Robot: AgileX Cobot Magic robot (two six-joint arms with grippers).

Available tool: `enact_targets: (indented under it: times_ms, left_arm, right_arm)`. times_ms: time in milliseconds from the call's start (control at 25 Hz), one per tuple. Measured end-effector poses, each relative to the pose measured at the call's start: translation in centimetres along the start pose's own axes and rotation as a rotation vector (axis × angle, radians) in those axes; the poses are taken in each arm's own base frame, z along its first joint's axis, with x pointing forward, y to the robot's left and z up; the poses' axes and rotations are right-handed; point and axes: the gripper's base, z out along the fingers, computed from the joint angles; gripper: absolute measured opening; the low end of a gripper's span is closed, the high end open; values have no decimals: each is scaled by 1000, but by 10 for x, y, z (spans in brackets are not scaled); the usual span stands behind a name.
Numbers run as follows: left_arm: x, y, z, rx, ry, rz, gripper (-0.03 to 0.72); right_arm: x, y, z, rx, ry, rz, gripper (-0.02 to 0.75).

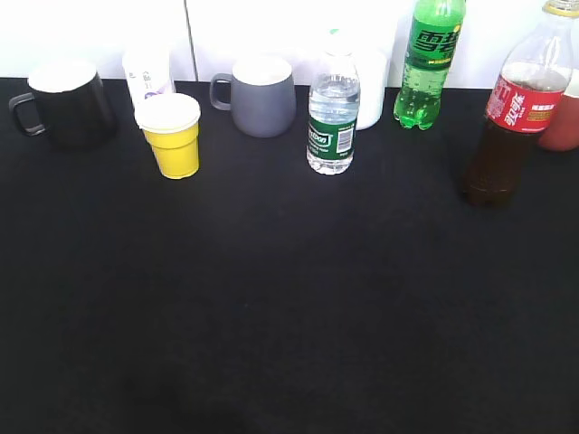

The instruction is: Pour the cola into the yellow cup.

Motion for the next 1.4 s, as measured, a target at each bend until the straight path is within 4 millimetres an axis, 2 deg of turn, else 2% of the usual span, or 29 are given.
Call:
enact_targets:
  times_ms: [400, 440, 520, 560, 680, 760, 800, 840, 880, 920, 960, 1000, 1040, 1120, 1280, 1360, 1400]
  left_arm:
    - [0, 0, 0, 0, -5, 0, 244]
    - [-2, 0, -1, 1, -18, 2, 264]
    - [-23, -1, -8, 6, -210, 44, 407]
    - [-37, -2, -4, 6, -274, 64, 451]
    - [-86, -8, 39, 24, -384, 124, 475]
    - [-109, -10, 80, 25, -410, 120, 476]
    - [-116, -13, 104, 44, -410, 123, 476]
    - [-119, -26, 140, 102, -385, 128, 476]
    - [-115, -36, 165, 138, -342, 136, 476]
    - [-114, -41, 173, 158, -334, 134, 476]
    - [-106, -57, 197, 206, -308, 134, 476]
    - [-103, -63, 205, 220, -296, 139, 476]
    - [-95, -72, 219, 243, -295, 150, 476]
    - [-66, -86, 244, 263, -270, 145, 476]
    - [-6, -97, 294, 249, -182, 204, 476]
    - [8, -99, 308, 250, -215, 223, 494]
    - [12, -101, 313, 257, -204, 195, 538]
  right_arm:
    - [0, 0, 0, 0, 0, 0, 586]
    - [0, 0, 0, 0, 0, 0, 586]
    - [0, 0, 0, 0, 0, 0, 586]
    - [0, 0, 0, 0, 0, 0, 586]
    - [0, 0, 0, 0, 0, 0, 586]
    - [0, 0, 0, 0, 0, 0, 586]
    - [0, 0, 0, 0, 0, 0, 586]
    - [0, 0, 0, 0, 0, 0, 586]
    - [0, 0, 0, 0, 0, 0, 586]
    - [0, 0, 0, 0, 0, 0, 586]
    - [0, 0, 0, 0, 0, 0, 586]
    - [0, 0, 0, 0, 0, 0, 586]
    - [0, 0, 0, 0, 0, 0, 586]
    - [0, 0, 0, 0, 0, 0, 586]
    - [0, 0, 0, 0, 0, 0, 586]
    - [0, 0, 0, 0, 0, 0, 586]
    - [0, 0, 0, 0, 0, 0, 586]
